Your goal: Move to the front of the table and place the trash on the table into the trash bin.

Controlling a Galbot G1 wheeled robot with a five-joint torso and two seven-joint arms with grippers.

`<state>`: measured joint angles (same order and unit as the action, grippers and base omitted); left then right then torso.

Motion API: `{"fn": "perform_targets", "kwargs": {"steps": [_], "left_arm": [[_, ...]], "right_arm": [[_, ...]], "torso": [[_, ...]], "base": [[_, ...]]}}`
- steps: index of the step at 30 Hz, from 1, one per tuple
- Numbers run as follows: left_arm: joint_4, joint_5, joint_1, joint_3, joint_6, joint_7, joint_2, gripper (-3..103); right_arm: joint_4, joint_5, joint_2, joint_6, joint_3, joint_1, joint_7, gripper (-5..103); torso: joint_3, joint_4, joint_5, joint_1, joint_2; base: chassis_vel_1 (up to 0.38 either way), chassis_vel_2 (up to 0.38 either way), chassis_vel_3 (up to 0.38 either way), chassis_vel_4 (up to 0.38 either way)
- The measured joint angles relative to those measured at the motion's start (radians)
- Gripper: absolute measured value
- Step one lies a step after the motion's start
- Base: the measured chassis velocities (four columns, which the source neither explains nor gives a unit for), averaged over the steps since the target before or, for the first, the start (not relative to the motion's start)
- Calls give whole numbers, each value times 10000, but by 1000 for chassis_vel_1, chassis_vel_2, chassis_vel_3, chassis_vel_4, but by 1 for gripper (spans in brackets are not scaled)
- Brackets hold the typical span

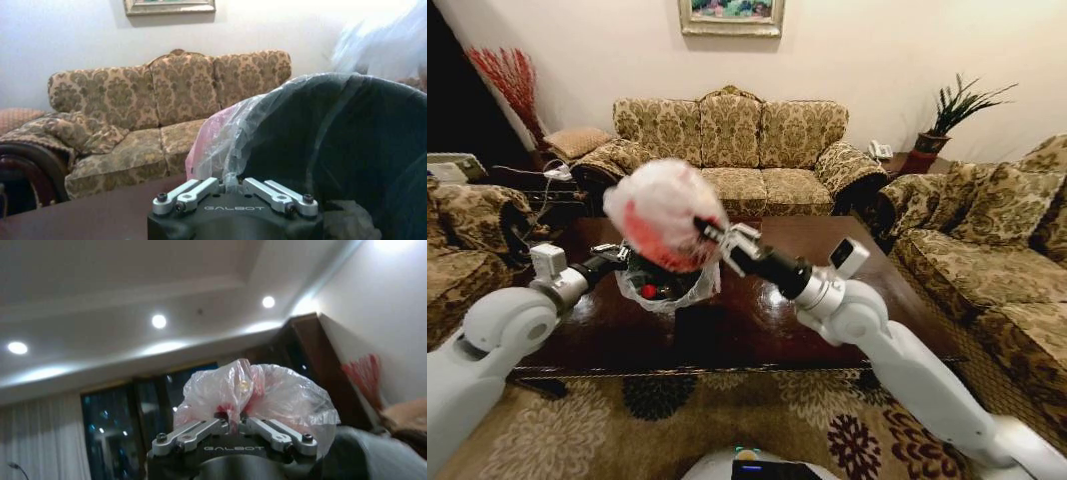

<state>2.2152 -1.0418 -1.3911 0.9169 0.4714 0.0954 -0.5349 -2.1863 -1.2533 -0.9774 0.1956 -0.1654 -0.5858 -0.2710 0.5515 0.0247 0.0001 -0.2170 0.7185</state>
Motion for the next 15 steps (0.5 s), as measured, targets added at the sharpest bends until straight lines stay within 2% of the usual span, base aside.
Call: {"fn": "perform_targets", "kwargs": {"steps": [6,8,10,14,15], "left_arm": [[238,-74,-119,143,23,-1,8,0],[377,-145,-224,256,209,68,91,0],[448,-244,-276,311,339,133,167,0],[997,-1059,-451,470,1148,578,491,0],[997,-1059,-451,470,1148,578,491,0]], "right_arm": [[703,888,-248,3,-554,223,221,0],[907,1137,-374,-25,-716,393,298,-3],[988,1230,-442,-58,-811,487,366,1],[1333,1740,-728,-287,-997,748,398,23],[1333,1740,-728,-287,-997,748,398,23]], "torso": [[0,1,-1,0,0],[0,1,-2,0,0],[0,1,-2,0,0],[0,2,-1,0,0],[0,2,-1,0,0]], "base": [[0,0,0,0],[0,0,0,0],[0,0,0,0],[0,0,0,0],[0,0,0,0]]}}
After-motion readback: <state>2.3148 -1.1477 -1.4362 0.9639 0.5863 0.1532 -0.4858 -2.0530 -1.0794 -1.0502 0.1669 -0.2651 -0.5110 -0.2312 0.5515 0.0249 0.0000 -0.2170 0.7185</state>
